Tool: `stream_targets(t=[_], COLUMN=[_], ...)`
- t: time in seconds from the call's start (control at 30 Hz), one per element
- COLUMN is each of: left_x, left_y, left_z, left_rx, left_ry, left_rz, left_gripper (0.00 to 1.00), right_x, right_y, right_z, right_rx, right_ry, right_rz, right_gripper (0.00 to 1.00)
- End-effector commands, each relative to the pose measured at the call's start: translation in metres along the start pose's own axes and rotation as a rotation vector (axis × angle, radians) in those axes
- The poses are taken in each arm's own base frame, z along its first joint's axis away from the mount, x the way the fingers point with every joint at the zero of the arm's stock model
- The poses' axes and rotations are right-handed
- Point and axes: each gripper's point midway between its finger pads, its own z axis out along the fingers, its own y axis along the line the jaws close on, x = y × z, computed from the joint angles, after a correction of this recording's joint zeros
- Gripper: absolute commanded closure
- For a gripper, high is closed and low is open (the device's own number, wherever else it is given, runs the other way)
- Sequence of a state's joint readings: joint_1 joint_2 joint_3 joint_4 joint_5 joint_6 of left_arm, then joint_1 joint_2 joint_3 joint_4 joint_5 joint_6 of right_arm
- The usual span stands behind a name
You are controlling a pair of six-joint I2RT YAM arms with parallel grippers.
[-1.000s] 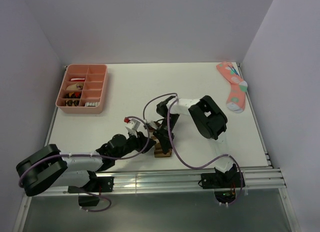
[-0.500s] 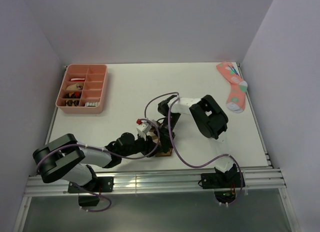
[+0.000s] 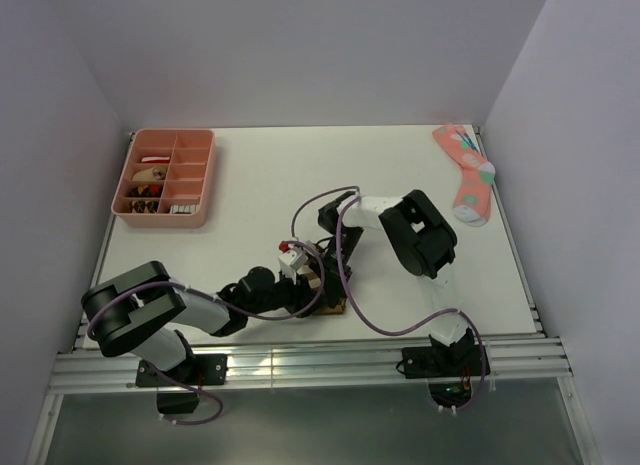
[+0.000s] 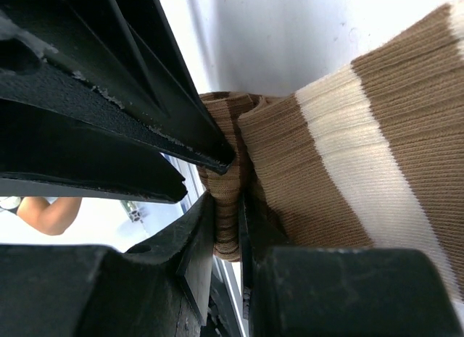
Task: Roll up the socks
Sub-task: Roll the sock at the center of the board.
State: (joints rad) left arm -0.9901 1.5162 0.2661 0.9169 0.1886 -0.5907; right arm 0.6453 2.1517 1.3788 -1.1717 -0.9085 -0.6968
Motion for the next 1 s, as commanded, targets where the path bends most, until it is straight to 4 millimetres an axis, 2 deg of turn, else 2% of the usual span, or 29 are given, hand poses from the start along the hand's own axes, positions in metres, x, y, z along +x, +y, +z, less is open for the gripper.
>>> stream_targets(t=[0.0, 0.1, 0.4, 0.6, 0.73, 0.9, 0.97], left_x=[-0.008, -0.009, 0.002, 0.005, 0.009, 0.014, 0.017], left_y=[-0.006, -0.005, -0.003, -0.009, -0.006, -0.004, -0.002], left_z=[0.007, 0.008, 0.008, 0.008, 0.009, 0.015, 0.017], left_rx=[0.019, 0.01, 0.007, 0.034, 0.017, -0.009, -0.033], left_ry=[-0.022, -0.027, 0.005, 0.026, 0.044, 0.084, 0.104], left_rz=[0.037, 0.045, 0.044, 0.044, 0.039, 0.033, 0.031], left_gripper=[0.6, 0.59, 0.57, 0.56, 0.57, 0.62, 0.71], right_x=[0.005, 0.009, 0.013, 0.01, 0.009, 0.007, 0.006], right_y=[-0.002, -0.002, 0.0, -0.003, -0.005, -0.008, -0.012], right_z=[-0.004, -0.004, -0.004, -0.007, -0.008, -0.009, -0.01], right_rx=[0.015, 0.016, 0.015, 0.032, 0.057, 0.075, 0.104], right_ry=[-0.001, 0.003, 0.005, -0.01, -0.017, -0.031, -0.037], right_rz=[-0.012, -0.016, -0.014, -0.013, -0.02, -0.015, -0.022], right_gripper=[0.87, 0.87, 0.87, 0.87, 0.87, 0.86, 0.85])
